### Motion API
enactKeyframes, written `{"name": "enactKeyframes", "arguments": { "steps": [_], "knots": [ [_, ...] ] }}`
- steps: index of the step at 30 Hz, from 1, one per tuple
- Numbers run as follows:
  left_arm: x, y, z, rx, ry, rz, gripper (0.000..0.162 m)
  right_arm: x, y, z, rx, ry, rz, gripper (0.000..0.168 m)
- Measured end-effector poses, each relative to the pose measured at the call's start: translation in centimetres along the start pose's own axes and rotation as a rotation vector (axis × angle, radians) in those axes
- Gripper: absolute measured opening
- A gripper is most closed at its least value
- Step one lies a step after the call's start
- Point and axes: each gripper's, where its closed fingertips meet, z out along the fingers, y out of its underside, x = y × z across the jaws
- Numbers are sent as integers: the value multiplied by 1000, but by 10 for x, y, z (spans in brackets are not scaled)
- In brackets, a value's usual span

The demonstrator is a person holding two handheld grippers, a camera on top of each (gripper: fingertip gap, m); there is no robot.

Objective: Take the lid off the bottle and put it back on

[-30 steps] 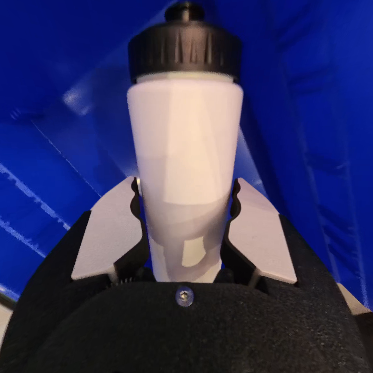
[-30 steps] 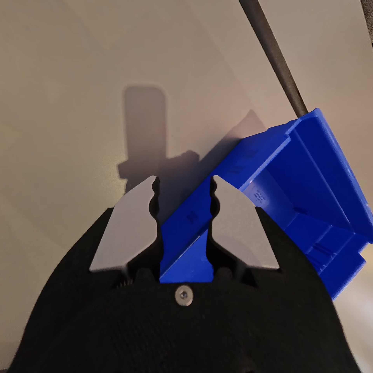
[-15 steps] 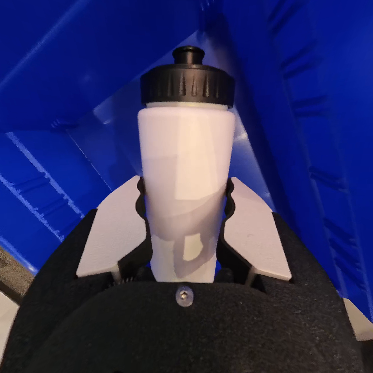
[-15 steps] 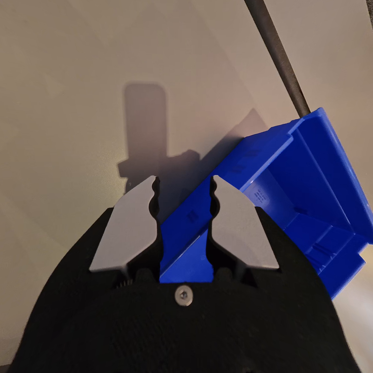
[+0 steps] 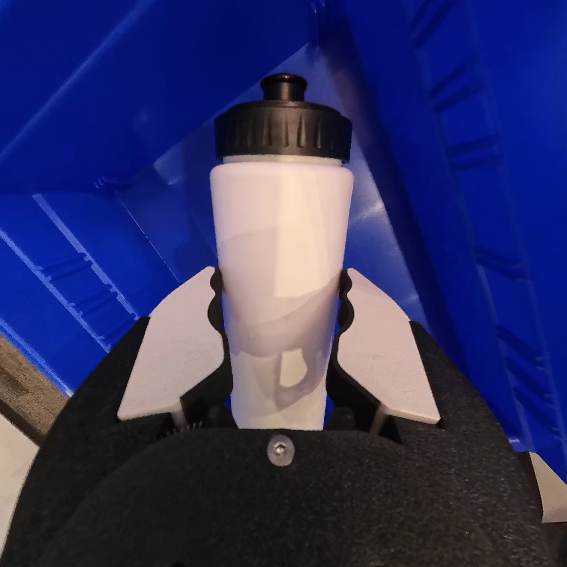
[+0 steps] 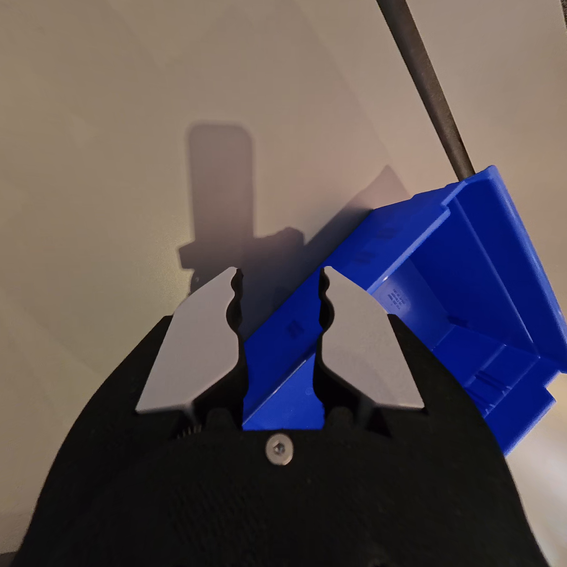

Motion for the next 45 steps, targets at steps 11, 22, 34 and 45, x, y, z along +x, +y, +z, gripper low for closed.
{"name": "enactKeyframes", "arguments": {
  "steps": [11, 22, 34, 45],
  "knots": [
    [-7, 6, 8, -49, -37, -12, 79, -1, 0, 0, -2, 0, -12, 51],
    [-10, 9, 11, -73, -44, -16, 81, 3, -4, -11, 27, 38, -18, 50],
    [-6, 5, -8, -32, -83, 24, 81, 1, -6, -14, 36, 37, -27, 49],
    [4, -20, -97, 345, -35, -13, 81, 1, -5, -13, 31, 38, -25, 49]
  ]
}}
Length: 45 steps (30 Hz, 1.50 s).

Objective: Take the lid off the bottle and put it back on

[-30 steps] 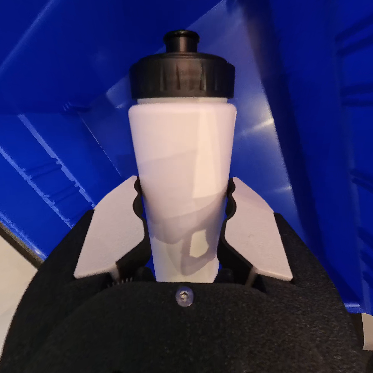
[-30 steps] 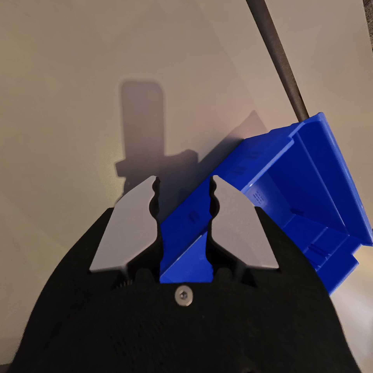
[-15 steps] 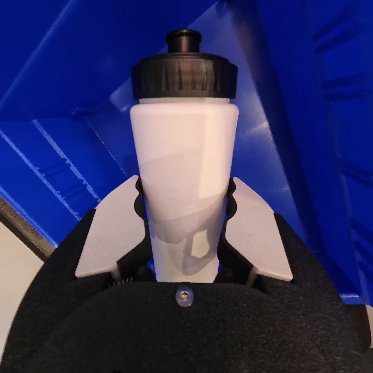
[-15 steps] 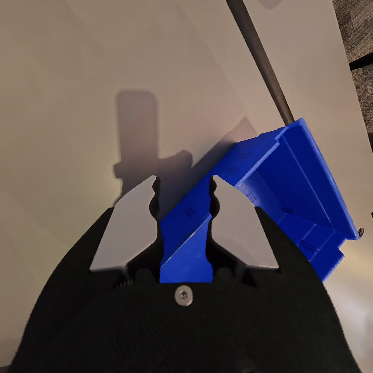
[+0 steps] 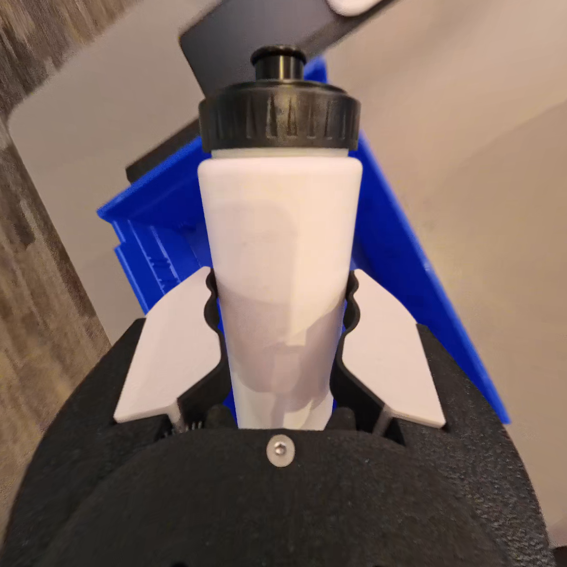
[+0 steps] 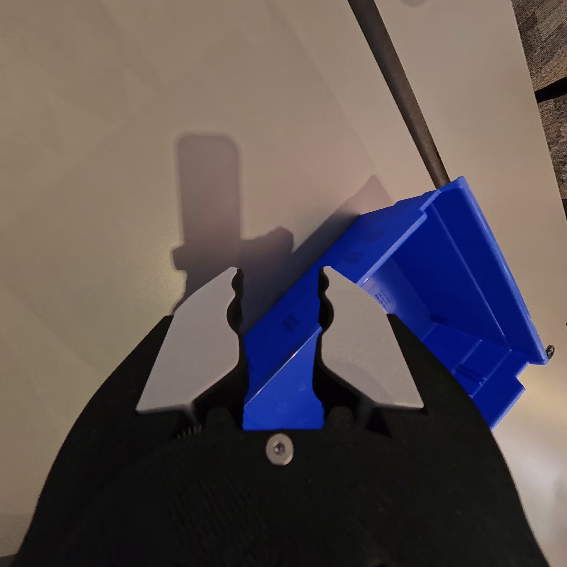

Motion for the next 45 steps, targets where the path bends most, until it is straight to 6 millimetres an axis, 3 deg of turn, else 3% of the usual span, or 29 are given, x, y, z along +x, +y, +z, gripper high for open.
{"name": "enactKeyframes", "arguments": {
  "steps": [3, 8, 12, 15, 19, 24, 28, 30, 32, 35, 39, 40, 45],
  "knots": [
    [12, -24, -34, 179, 43, -6, 81, 1, 0, 0, 2, 1, 3, 49],
    [48, -73, -100, 557, 166, 27, 81, 2, 0, 0, 2, 7, 7, 49],
    [110, -106, -138, 820, 445, 72, 81, 4, 0, -2, 11, 12, 12, 50],
    [153, -125, -147, 968, 617, 70, 81, 7, -2, -6, 36, 23, 17, 50],
    [208, -130, -124, 929, 800, 95, 81, 17, -10, -20, 121, 50, 47, 48],
    [256, -125, -91, 844, 830, 173, 81, 10, -46, -57, 390, -6, 50, 47],
    [277, -120, -82, 824, 844, 207, 80, -32, -92, -117, 818, -342, 56, 52],
    [282, -119, -82, 825, 843, 214, 80, -53, -106, -149, 1007, -567, 98, 64],
    [285, -118, -82, 822, 843, 225, 80, -65, -117, -168, 1132, -733, 162, 78],
    [290, -116, -79, 814, 836, 243, 80, -87, -130, -165, 1138, -879, 237, 94],
    [301, -111, -73, 783, 832, 291, 80, -111, -140, -154, 1093, -973, 288, 91],
    [304, -110, -70, 777, 821, 310, 80, -112, -140, -150, 1089, -959, 274, 76],
    [311, -105, -45, 724, 756, 366, 80, -116, -136, -134, 1034, -759, 105, 74]
  ]
}}
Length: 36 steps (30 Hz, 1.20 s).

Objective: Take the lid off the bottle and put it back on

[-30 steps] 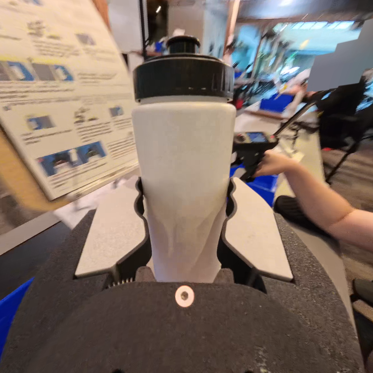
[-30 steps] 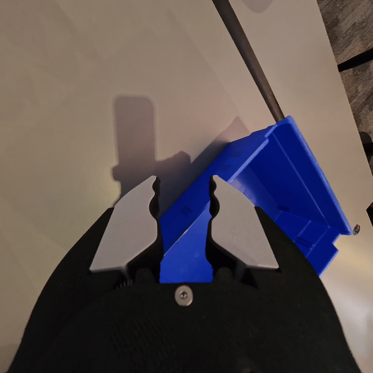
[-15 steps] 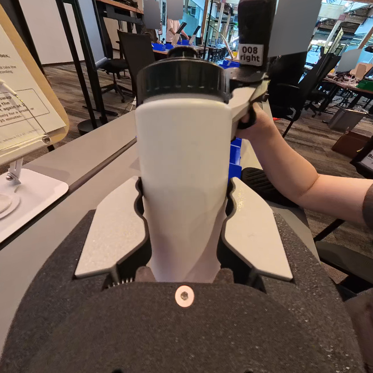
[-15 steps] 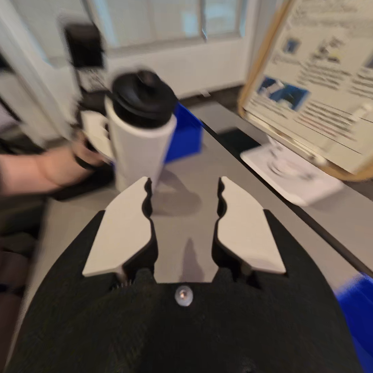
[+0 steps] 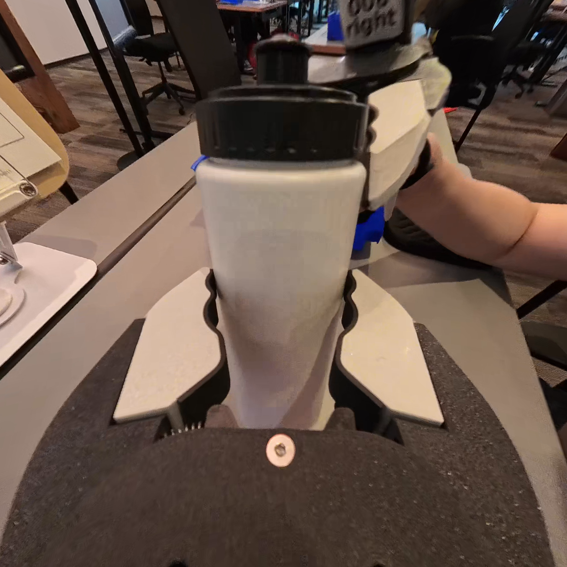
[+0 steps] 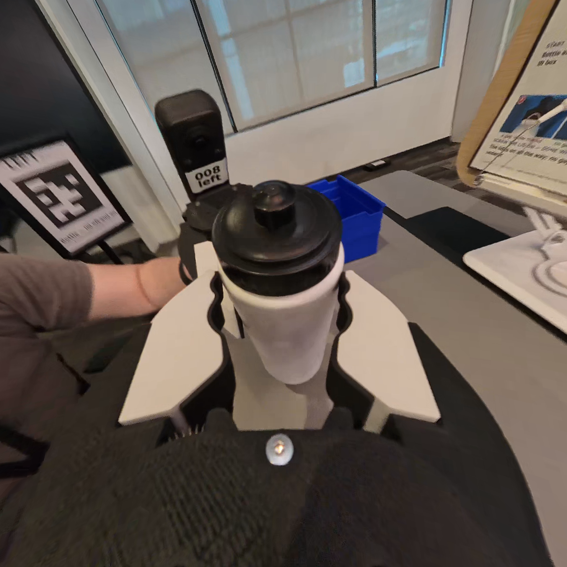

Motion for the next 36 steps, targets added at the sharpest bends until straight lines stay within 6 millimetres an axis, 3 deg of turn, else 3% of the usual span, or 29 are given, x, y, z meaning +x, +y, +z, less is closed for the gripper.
{"name": "enactKeyframes", "arguments": {
  "steps": [3, 7, 17, 26, 36],
  "knots": [
    [-2, 11, 9, -12, 11, -39, 80, 3, 11, 4, -87, 66, -120, 74],
    [-3, 18, 16, 47, 44, -119, 80, 9, 19, 6, -126, 91, -147, 74],
    [-14, 28, 20, 171, -72, 6, 96, 21, 16, 9, 8, 53, -42, 74],
    [-25, 40, 24, 183, -55, -85, 101, 25, 30, 24, 40, 60, -75, 74],
    [-29, 42, 24, 215, -41, -69, 109, 28, 25, 24, 142, 75, -110, 73]
  ]
}}
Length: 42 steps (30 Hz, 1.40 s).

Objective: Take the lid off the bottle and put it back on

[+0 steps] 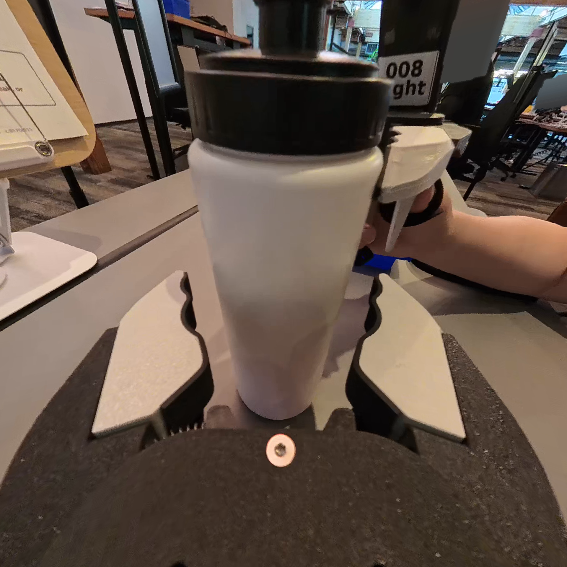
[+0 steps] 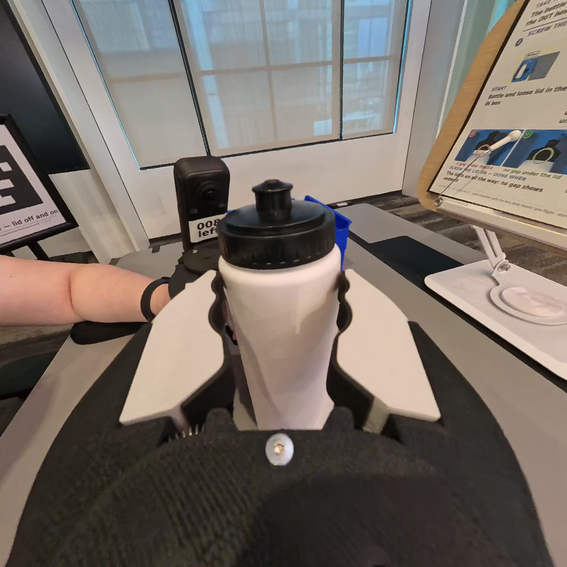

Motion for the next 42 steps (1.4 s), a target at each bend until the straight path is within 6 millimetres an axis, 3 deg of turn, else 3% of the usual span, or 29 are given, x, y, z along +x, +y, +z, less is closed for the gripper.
{"name": "enactKeyframes", "arguments": {
  "steps": [7, 17, 21, 26, 42],
  "knots": [
    [-3, 5, 1, 2, 7, 2, 103, 2, 2, -1, 13, -8, -3, 73],
    [5, 7, 3, 7, 51, 12, 103, -6, -20, -9, 42, 4, -88, 80],
    [7, -2, 4, 46, 54, 25, 107, -6, -33, -14, 30, 52, -131, 80],
    [8, -5, 4, 48, 70, 9, 101, -2, -28, -12, -38, 90, -153, 80],
    [12, 11, 5, 2, 113, -18, 85, -3, -30, -14, -28, 85, -162, 79]
  ]
}}
